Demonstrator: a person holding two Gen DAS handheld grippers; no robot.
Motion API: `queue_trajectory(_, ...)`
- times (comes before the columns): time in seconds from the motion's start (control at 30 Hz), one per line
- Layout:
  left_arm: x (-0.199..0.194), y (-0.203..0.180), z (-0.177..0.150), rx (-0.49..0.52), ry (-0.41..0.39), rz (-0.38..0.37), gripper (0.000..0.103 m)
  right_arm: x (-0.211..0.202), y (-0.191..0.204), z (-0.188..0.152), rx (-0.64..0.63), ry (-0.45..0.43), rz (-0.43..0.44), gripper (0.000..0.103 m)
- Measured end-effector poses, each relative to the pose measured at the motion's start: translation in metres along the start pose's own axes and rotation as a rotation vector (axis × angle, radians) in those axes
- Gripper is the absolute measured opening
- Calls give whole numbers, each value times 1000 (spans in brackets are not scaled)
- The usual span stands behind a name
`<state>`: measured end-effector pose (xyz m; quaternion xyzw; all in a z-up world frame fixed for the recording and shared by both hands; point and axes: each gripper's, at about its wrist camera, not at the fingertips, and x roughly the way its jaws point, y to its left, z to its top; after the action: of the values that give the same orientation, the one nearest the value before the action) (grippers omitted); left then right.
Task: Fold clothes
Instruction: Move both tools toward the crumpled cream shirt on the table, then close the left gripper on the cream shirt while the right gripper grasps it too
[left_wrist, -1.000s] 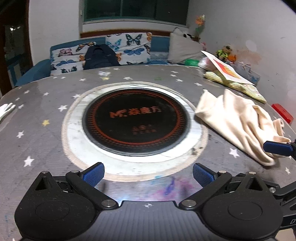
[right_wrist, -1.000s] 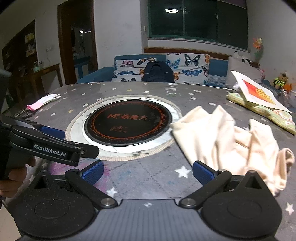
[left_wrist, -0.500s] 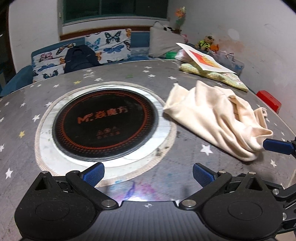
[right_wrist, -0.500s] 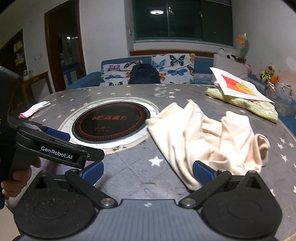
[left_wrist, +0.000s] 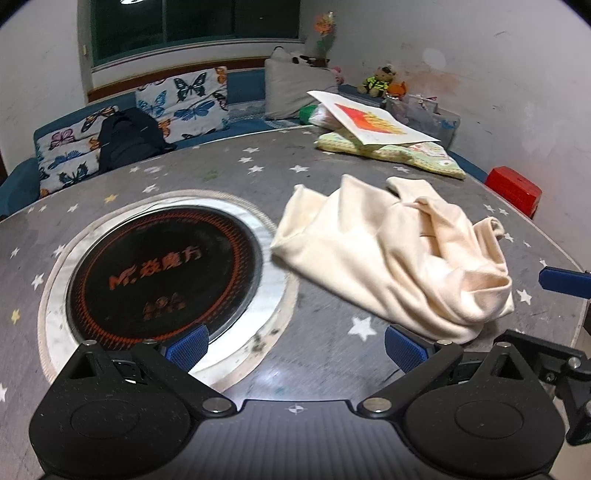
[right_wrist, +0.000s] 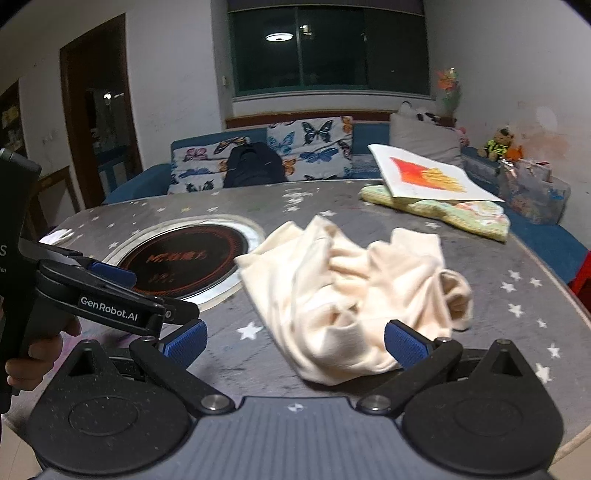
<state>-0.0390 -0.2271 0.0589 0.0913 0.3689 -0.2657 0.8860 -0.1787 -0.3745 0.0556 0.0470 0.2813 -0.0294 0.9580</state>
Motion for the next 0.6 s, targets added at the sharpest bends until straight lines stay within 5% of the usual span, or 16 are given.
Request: queue_trajectory(0.6, 26, -38, 55, 51, -6, -50, 103, 15, -47, 2, 116, -3, -48, 103)
